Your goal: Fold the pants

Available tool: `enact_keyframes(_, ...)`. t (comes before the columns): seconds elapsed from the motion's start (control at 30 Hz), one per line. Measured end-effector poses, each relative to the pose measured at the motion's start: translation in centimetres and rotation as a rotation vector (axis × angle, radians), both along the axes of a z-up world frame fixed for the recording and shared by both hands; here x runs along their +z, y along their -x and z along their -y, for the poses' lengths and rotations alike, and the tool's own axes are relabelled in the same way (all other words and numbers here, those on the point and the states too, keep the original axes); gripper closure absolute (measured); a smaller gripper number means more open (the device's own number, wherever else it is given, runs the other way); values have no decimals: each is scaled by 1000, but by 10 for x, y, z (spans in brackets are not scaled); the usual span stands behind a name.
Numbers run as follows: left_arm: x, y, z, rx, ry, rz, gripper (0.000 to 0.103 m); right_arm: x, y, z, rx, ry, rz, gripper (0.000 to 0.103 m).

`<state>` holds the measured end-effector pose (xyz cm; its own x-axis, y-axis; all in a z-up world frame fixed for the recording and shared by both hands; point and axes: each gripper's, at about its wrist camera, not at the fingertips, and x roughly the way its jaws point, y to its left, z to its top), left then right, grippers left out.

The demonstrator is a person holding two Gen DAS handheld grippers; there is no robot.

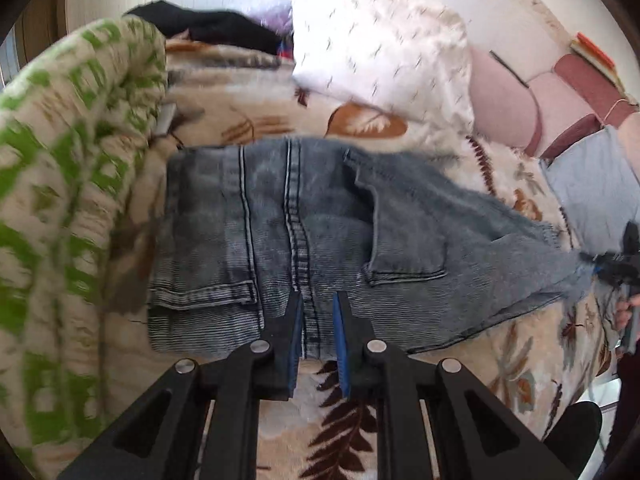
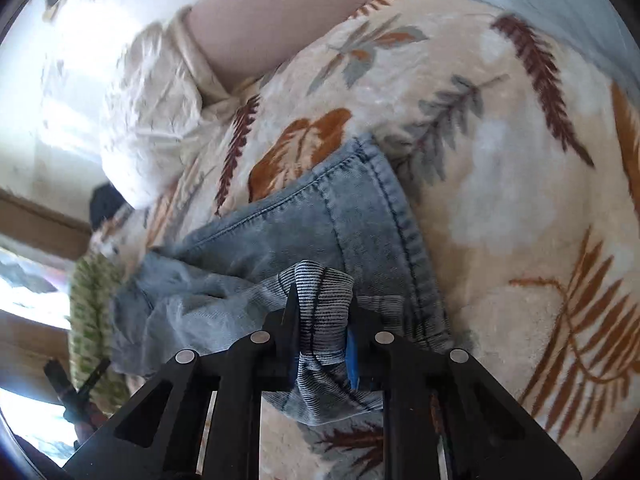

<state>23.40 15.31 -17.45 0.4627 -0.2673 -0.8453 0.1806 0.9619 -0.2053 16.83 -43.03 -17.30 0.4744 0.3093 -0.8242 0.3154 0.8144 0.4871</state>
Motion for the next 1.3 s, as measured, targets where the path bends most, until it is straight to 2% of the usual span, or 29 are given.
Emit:
enact_keyframes(0.07, -3, 0, 1, 4, -7, 0, 86, 22, -13, -3, 0, 75, 47, 87)
enact_keyframes(0.17, -3, 0, 0, 15, -8, 5, 86, 72, -39, -12, 20, 101, 207, 87)
enact_keyframes(0.2, -3, 0, -2, 21, -6, 7, 86, 89, -45, -19, 39, 134, 274, 87)
enact_keyframes(0.27, -6, 0, -3, 25, 4, -2, 86, 123, -40, -38, 113, 210, 487, 87)
enact_keyframes(0.3, -8, 1, -4, 24, 1, -8, 86, 131, -32, -44, 146, 251, 573, 87)
enact_keyframes(0.33, -11, 3, -4, 23, -2, -9, 86, 130, -25, -48, 165, 278, 610, 87)
enact_keyframes(0.4, -16, 5, -3, 18, -2, -14, 86, 107, -14, -40, 174, 289, 572, 87)
enact_keyframes(0.47, -20, 9, -1, 8, -3, -17, 86, 59, -4, -24, 189, 314, 435, 86)
enact_keyframes(0.5, -20, 12, 0, 3, -14, -13, 86, 27, 3, -12, 197, 298, 328, 85)
enact_keyframes(0.57, -18, 15, 1, -5, -17, -13, 86, -22, 20, 6, 200, 209, 151, 79)
enact_keyframes(0.6, -16, 17, 0, -6, -10, -12, 86, -39, 33, 13, 208, 141, 105, 78)
enact_keyframes(0.67, -12, 19, -2, -6, -7, -16, 86, -41, 64, 18, 235, 59, 161, 72)
enact_keyframes(0.73, -8, 19, 0, -7, -14, -13, 86, -37, 75, 18, 258, -6, 156, 70)
enact_keyframes(0.83, 4, 21, 11, -18, -27, 12, 86, -16, 68, 16, 253, 20, 173, 61)
enact_keyframes(0.9, 14, 26, 22, -42, -6, 34, 86, 0, 58, 24, 217, -32, 236, 52)
enact_keyframes(0.93, 18, 28, 27, -54, -4, 45, 83, 8, 56, 29, 181, -31, 279, 40)
enact_keyframes(0.97, 21, 29, 34, -69, -2, 54, 75, 17, 51, 32, 137, -28, 313, 33)
enact_keyframes(1.03, 22, 29, 47, -97, -4, 64, 67, 23, 36, 37, 71, -55, 333, 33)
enact_keyframes(1.1, 19, 26, 59, -117, -12, 62, 67, 15, 13, 37, 17, 22, 245, 35)
enact_keyframes(1.17, 14, 21, 67, -123, -6, 49, 67, -5, -7, 35, 13, 58, 139, 52)
enact_keyframes(1.23, 10, 18, 72, -131, 9, 41, 67, -26, -20, 29, 31, 87, 51, 59)
enact_keyframes(1.3, 8, 17, 76, -140, 16, 41, 67, -39, -27, 22, 51, 100, 19, 61)
